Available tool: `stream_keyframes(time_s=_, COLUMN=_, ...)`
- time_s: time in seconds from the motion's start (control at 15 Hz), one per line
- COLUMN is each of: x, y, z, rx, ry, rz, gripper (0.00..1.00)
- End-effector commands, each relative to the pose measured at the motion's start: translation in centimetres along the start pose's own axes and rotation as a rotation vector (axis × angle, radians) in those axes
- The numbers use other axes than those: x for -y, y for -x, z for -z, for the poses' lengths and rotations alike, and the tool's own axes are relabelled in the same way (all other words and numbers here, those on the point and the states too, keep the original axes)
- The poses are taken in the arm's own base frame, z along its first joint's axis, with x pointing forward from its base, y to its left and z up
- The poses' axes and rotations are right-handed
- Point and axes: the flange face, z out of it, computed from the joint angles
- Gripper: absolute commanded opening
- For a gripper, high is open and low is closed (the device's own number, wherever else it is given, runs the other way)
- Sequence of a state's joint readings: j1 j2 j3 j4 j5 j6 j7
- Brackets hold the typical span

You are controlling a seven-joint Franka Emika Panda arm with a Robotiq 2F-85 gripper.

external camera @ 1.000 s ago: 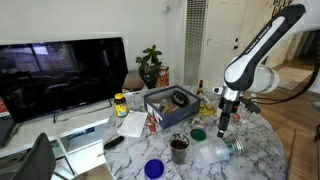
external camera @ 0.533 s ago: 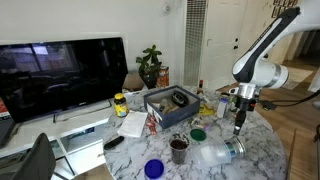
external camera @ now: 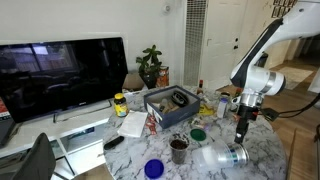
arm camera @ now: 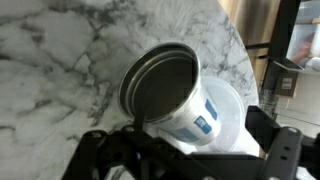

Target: Put the clear cup over the silver cup, then place them upright

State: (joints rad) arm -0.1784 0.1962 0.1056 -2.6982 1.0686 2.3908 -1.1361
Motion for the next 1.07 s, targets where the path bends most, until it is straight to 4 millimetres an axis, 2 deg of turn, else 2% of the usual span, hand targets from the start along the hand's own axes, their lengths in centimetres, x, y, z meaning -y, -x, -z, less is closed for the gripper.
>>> stream_keyframes(time_s=0.0, x=-0.5, y=1.2, z=-1.8, rx=0.039, ry=-0.049, rz=-0.090, gripper=1.00)
stream_keyframes(time_s=0.27, x=-0.5, y=1.2, z=-3.0, rx=0.018, ry=-0.107, rz=-0.167, gripper=1.00)
stream_keyframes(time_s=0.47, x=0.4, y=0.6, z=-3.9, rx=-0.031, ry=-0.182, rz=-0.235, gripper=1.00)
stream_keyframes(time_s=0.73, x=0.5, y=0.2, z=-4.0, rx=-0.115, ry=-0.229, rz=-0.324, gripper=1.00)
stream_keyframes(time_s=1.0, x=0.7, y=1.9, z=-3.5, rx=-0.057, ry=-0.183, rz=-0.300, gripper=1.00)
